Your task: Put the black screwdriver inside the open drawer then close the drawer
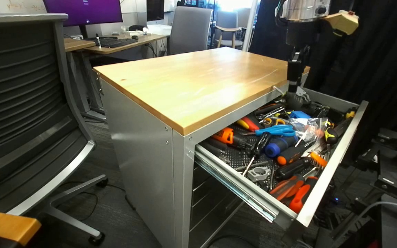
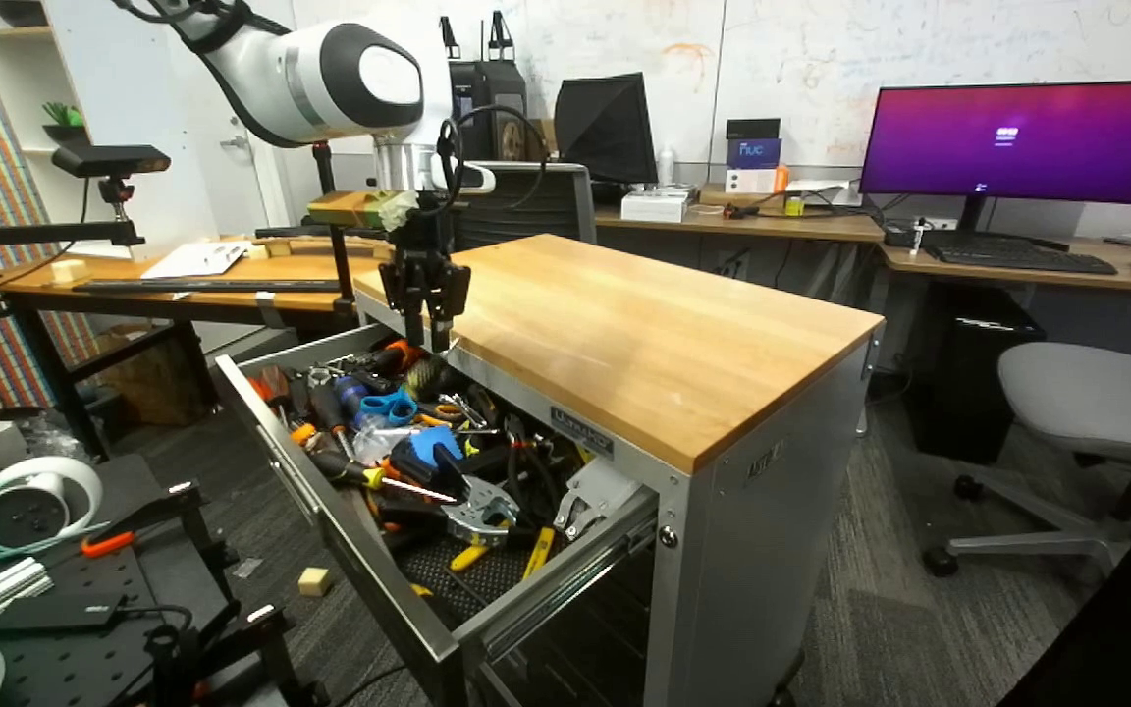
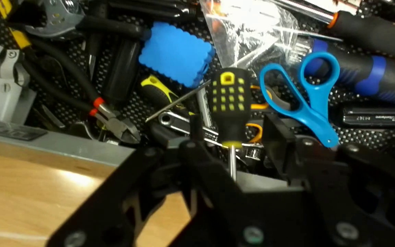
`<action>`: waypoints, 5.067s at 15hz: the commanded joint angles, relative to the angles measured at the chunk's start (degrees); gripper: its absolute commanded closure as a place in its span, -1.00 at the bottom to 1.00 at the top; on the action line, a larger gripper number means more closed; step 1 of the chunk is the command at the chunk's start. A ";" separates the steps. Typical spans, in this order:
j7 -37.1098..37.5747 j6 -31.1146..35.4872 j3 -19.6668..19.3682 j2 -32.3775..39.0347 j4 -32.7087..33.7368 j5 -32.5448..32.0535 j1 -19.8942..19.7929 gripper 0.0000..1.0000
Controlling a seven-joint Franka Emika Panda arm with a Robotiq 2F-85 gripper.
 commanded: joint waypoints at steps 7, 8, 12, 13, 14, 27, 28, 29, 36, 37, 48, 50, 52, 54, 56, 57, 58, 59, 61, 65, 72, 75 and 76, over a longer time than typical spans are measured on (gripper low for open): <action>-3.24 -7.93 -3.50 -8.96 -12.96 2.14 -7.09 -1.00; -3.89 -9.67 -4.07 -9.10 -13.91 2.79 -7.90 -1.00; -10.60 -16.70 -5.62 -6.23 -15.64 4.38 -10.05 -0.39; -9.99 -16.37 -5.75 -5.68 -16.26 3.23 -10.24 -0.19; -9.02 -15.85 -5.84 -5.12 -16.64 2.11 -10.40 -0.05; 5.74 3.57 -5.95 -0.45 -17.67 -7.68 -9.05 0.99; 6.31 4.71 -5.85 -0.48 -17.31 -8.22 -8.86 0.99; 7.00 5.98 -5.76 -0.33 -16.98 -8.91 -8.66 0.99; 7.10 15.18 -4.94 -0.23 -15.48 -13.45 -6.56 0.97; 7.32 16.75 -5.06 -0.27 -15.57 -14.99 -6.28 0.98; 12.65 22.60 -6.57 7.92 -8.63 -31.25 -4.53 0.98; 12.73 22.39 -6.50 10.21 -6.52 -32.14 -3.97 0.98; 14.19 24.35 -6.98 10.54 -5.94 -34.86 -3.03 0.98; 17.26 27.12 -7.87 9.69 -6.18 -39.05 -2.19 0.97; 21.90 30.10 -8.36 8.58 -6.36 -43.22 -2.68 0.97; 24.56 31.15 -8.93 8.39 -5.95 -45.36 -2.68 0.95; 26.51 32.55 -9.25 8.25 -5.70 -46.57 -2.98 0.95; 28.71 33.78 -9.77 7.98 -5.66 -47.94 -3.19 0.96; 33.65 36.23 -11.29 7.60 -5.55 -51.56 -3.12 0.95; 38.40 37.19 -11.68 7.65 -6.04 -55.15 -3.68 0.45; 10.67 17.86 1.22 -4.03 -14.55 -29.06 -10.66 -0.43; -0.63 4.38 1.07 -9.58 -11.14 -16.22 -7.35 -0.88; -3.22 -0.19 1.42 -11.08 -9.46 -13.57 -6.85 -0.99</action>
